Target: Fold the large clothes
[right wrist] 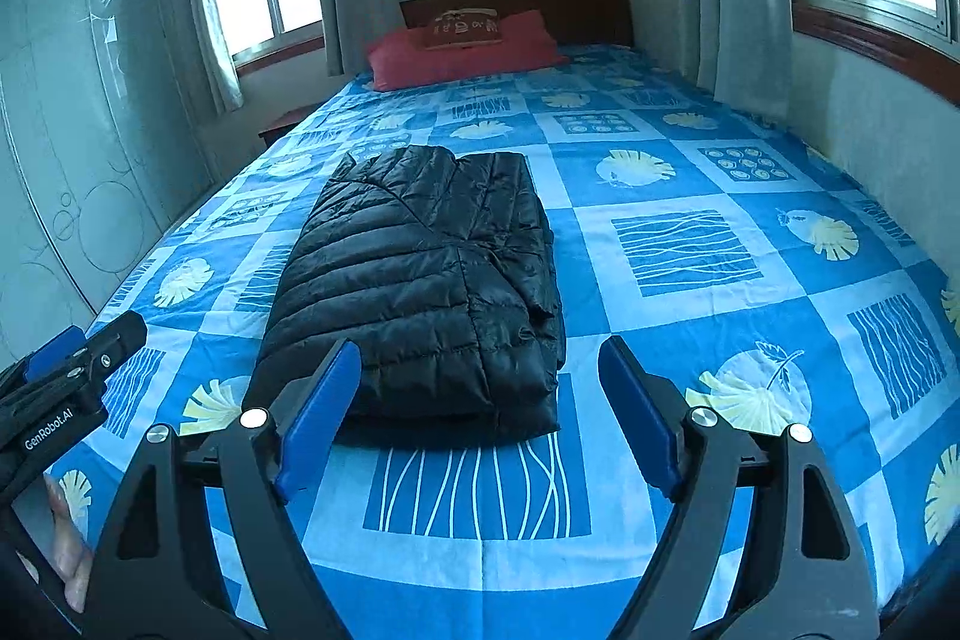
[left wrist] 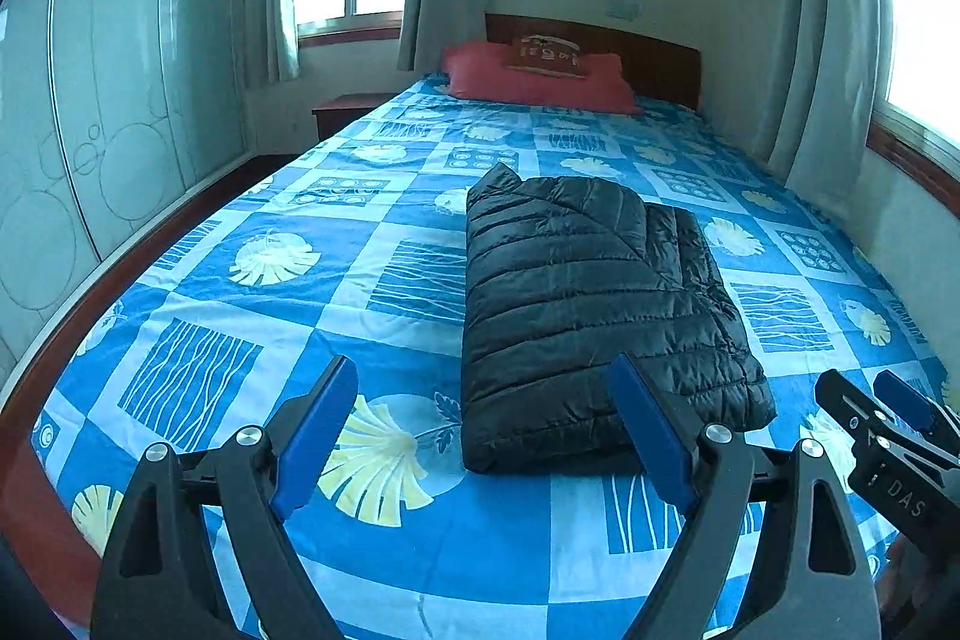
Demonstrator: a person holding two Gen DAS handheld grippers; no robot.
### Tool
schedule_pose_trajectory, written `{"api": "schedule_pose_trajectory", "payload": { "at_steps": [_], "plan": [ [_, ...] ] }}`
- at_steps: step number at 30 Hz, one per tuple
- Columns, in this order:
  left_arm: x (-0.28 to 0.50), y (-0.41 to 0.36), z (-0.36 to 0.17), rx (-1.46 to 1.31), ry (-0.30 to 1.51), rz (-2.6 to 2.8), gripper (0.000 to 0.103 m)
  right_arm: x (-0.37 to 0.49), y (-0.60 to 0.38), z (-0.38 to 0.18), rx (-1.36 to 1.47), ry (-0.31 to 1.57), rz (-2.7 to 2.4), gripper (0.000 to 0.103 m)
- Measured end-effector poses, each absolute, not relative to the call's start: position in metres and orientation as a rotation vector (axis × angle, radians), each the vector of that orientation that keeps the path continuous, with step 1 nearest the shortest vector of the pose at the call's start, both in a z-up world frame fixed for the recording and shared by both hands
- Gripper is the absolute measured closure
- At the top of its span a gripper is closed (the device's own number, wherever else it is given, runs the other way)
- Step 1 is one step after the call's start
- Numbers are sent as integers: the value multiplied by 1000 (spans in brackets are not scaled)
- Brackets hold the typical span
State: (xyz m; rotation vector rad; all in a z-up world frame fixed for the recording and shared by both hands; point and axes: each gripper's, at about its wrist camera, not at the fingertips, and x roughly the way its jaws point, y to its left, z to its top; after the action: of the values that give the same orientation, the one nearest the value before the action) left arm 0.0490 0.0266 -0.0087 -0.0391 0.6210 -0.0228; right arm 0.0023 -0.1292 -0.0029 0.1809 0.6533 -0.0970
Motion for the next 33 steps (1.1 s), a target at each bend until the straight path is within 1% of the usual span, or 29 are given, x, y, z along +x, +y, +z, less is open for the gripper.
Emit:
{"api": "schedule_pose_trajectory", "payload": {
  "at_steps": [33],
  "plan": [
    [51, 27, -14, -46, 624, -9, 18, 4, -125, -10, 178, 661, -82, 22]
  ]
}}
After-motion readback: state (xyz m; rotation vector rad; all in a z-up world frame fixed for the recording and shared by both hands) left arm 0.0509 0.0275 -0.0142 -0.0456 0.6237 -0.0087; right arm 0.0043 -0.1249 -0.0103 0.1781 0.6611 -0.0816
